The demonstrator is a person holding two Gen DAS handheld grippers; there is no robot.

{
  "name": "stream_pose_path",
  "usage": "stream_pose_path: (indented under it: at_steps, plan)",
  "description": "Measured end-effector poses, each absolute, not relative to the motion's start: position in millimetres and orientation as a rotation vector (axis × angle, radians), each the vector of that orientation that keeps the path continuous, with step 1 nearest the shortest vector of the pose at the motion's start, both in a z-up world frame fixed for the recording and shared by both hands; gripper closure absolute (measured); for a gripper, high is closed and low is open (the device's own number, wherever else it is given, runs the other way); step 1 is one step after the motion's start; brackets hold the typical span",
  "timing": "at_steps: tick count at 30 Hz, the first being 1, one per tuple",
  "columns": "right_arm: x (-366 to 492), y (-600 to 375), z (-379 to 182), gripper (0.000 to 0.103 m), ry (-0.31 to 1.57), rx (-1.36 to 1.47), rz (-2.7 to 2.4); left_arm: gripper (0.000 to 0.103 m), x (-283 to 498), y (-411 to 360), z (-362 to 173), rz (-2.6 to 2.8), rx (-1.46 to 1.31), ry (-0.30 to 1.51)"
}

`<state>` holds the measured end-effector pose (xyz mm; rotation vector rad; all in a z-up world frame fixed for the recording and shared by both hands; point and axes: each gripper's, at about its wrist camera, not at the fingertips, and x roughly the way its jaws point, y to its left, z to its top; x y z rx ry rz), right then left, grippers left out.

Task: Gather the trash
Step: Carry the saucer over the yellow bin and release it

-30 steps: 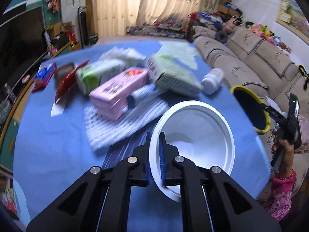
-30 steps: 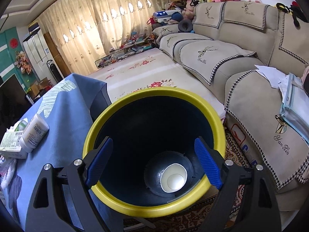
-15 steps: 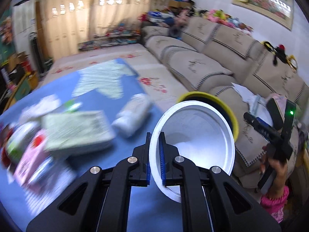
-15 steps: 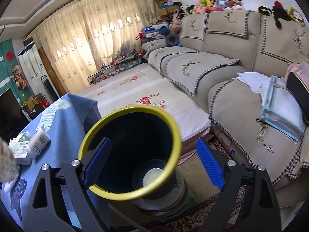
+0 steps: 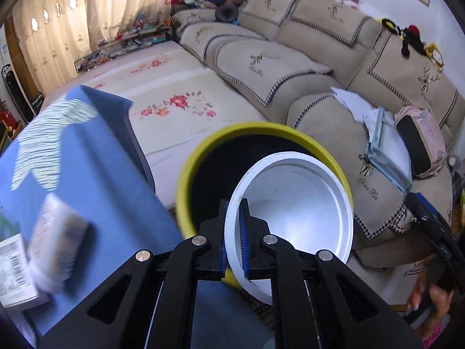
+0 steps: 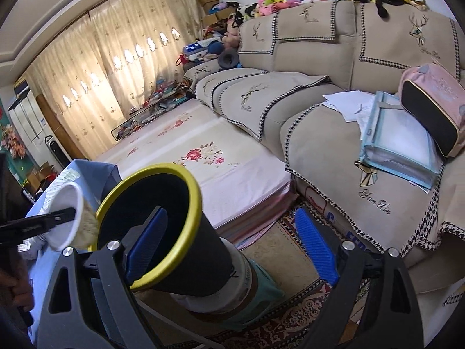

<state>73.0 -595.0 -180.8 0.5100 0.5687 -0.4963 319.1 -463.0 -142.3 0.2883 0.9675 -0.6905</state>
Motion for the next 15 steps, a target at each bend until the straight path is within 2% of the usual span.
stream_pose_path:
  at_steps: [2, 4, 5, 8, 12, 15]
  plan:
    - [70, -599, -183, 0.017, 0.570, 0.519, -0.500, 0.091, 324, -477, -152, -0.687, 0.292, 0.984]
    - [67, -602, -185, 0.017, 0.571, 0.525, -0.501, 0.076, 330, -486, -158, -0.672, 0.299, 0.990]
    - [67, -604, -186, 0.017, 0.572, 0.527, -0.501, 0.072, 332, -487, -159, -0.670, 0.296, 0.989]
    - [67, -602, -190, 0.017, 0.583, 0.534, -0.499, 0.071, 335, -482, -154, -0.669, 0.256, 0.971]
    - [72, -599, -195, 0.017, 0.600, 0.538, -0.487, 0.062, 329, -455, -137, -0.677, 0.203, 0.931]
    - [78, -589, -195, 0.017, 0.610, 0.531, -0.470, 0.060, 319, -425, -123, -0.692, 0.154, 0.900]
